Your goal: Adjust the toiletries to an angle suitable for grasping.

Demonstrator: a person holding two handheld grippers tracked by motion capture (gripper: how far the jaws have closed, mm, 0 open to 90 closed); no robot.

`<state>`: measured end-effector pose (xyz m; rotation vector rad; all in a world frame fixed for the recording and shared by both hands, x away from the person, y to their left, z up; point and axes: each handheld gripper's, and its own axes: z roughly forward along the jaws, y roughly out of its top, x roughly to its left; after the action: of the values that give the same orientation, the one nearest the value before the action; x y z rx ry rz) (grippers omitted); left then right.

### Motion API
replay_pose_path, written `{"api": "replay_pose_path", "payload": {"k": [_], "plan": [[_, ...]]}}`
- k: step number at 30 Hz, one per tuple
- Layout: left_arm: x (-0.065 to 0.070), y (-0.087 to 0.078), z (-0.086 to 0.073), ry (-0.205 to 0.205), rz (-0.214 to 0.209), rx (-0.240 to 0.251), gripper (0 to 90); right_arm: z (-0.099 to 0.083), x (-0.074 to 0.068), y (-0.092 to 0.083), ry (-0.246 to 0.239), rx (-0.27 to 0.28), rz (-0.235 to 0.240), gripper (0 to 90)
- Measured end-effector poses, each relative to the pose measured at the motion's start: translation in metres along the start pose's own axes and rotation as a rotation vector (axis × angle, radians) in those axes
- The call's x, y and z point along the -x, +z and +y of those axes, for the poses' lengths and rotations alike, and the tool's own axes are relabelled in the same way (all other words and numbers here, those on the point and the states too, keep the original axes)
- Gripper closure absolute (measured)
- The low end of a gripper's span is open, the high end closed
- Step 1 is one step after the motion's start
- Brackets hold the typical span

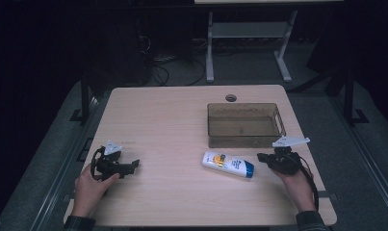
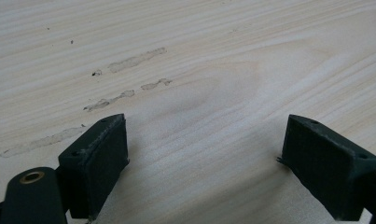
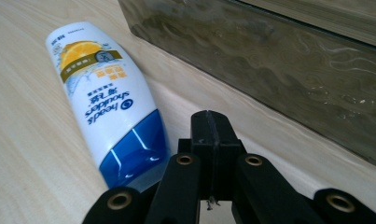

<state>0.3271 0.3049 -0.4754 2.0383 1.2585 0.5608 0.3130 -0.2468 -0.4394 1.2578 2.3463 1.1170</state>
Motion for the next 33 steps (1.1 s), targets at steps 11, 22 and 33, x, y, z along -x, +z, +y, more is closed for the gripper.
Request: {"api": "replay_pose_path", "payload": {"k": [11, 22, 33], "plan": [[0.0, 0.0, 0.0, -0.001, -0.001, 0.0, 13.0, 0.003, 0.003, 0.026, -0.013, -0.055, 0.03, 89.9], [0.0, 0.0, 0.0, 0.0, -0.002, 0.001, 13.0, 0.001, -0.004, 0.036, -0.039, -0.103, 0.055, 89.9], [0.0, 0.0, 0.0, 0.002, -0.004, 0.0, 13.0, -0.001, -0.012, 0.037, -0.064, -0.117, 0.098, 89.9]]}}
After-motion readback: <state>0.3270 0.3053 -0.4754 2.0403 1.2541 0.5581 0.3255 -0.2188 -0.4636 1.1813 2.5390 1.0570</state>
